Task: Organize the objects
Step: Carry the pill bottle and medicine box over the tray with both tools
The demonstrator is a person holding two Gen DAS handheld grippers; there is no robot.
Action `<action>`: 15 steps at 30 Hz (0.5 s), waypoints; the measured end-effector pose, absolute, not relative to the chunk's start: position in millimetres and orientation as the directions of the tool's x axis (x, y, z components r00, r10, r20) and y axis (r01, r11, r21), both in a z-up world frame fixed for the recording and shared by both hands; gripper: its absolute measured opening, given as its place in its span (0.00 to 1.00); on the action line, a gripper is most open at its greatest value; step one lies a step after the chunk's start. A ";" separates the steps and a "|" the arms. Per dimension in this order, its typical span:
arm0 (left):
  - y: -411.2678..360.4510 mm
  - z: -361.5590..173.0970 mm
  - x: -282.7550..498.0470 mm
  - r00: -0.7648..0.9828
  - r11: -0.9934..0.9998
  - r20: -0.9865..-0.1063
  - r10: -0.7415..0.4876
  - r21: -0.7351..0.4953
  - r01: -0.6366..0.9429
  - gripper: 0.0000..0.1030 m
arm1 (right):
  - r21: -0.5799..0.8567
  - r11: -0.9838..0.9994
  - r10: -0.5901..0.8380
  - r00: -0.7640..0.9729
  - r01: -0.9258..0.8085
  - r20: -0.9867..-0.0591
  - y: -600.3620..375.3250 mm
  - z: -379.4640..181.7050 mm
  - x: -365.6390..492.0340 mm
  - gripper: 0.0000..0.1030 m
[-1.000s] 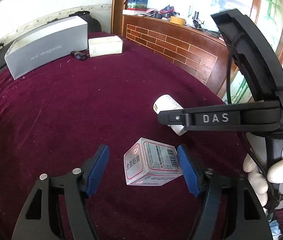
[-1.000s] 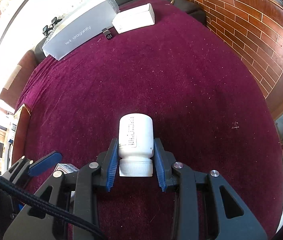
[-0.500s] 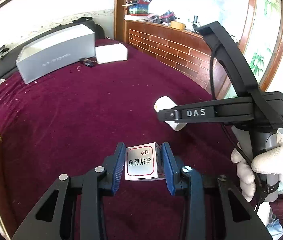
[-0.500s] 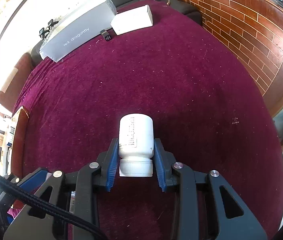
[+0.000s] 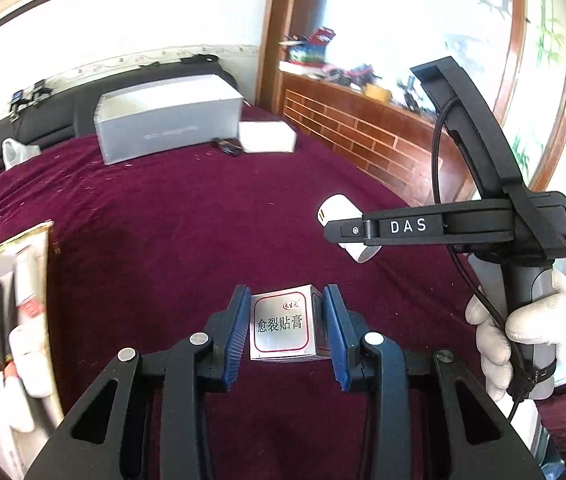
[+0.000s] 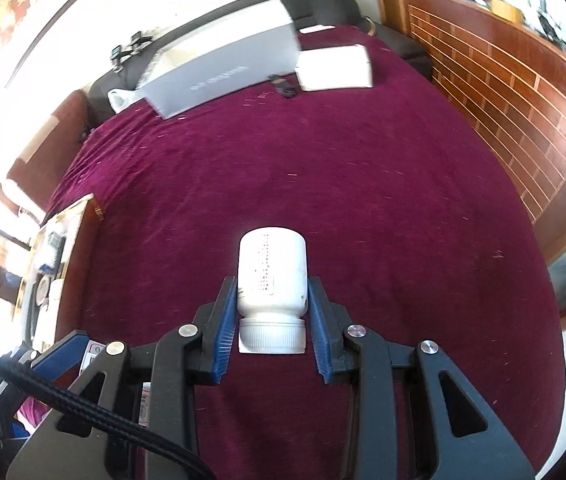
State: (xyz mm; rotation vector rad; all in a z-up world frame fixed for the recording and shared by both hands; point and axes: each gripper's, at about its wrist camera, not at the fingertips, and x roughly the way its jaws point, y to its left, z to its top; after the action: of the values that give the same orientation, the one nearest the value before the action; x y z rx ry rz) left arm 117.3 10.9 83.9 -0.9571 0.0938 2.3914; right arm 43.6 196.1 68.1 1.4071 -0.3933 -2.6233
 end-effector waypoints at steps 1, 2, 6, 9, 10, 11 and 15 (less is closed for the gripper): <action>0.0 86.9 118.7 -0.598 -0.849 -0.648 0.471 -0.147 -0.508 0.31 | 0.290 -0.957 -0.250 -0.553 0.015 -0.795 186.7 71.5 44.7 0.30; -9.1 89.2 119.7 -0.607 -0.855 -0.642 0.468 -0.153 -0.496 0.31 | 0.289 -0.957 -0.255 -0.553 0.028 -0.793 178.6 73.8 46.1 0.30; -57.8 98.1 127.8 -0.655 -0.887 -0.618 0.436 -0.170 -0.430 0.31 | 0.295 -0.950 -0.300 -0.542 0.100 -0.785 137.5 80.4 47.6 0.30; -107.0 100.9 136.4 -0.694 -0.918 -0.607 0.388 -0.187 -0.350 0.31 | 0.303 -0.938 -0.345 -0.524 0.167 -0.779 100.5 81.6 47.2 0.30; -120.3 100.7 138.9 -0.705 -0.927 -0.605 0.370 -0.188 -0.326 0.31 | 0.306 -0.933 -0.361 -0.516 0.192 -0.777 86.2 81.5 47.1 0.30; -135.0 100.6 141.4 -0.718 -0.937 -0.603 0.348 -0.188 -0.296 0.31 | 0.308 -0.926 -0.377 -0.506 0.217 -0.776 71.9 81.2 47.7 0.30; -194.1 95.3 150.1 -0.750 -0.967 -0.611 0.253 -0.190 -0.171 0.31 | 0.314 -0.898 -0.430 -0.459 0.308 -0.777 17.7 75.7 49.7 0.30</action>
State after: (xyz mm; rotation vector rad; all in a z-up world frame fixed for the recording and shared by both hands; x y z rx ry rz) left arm 150.1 -194.1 95.3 -0.9820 -0.1785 2.7376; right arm 49.7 17.7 75.7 1.3098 -0.1782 -2.3598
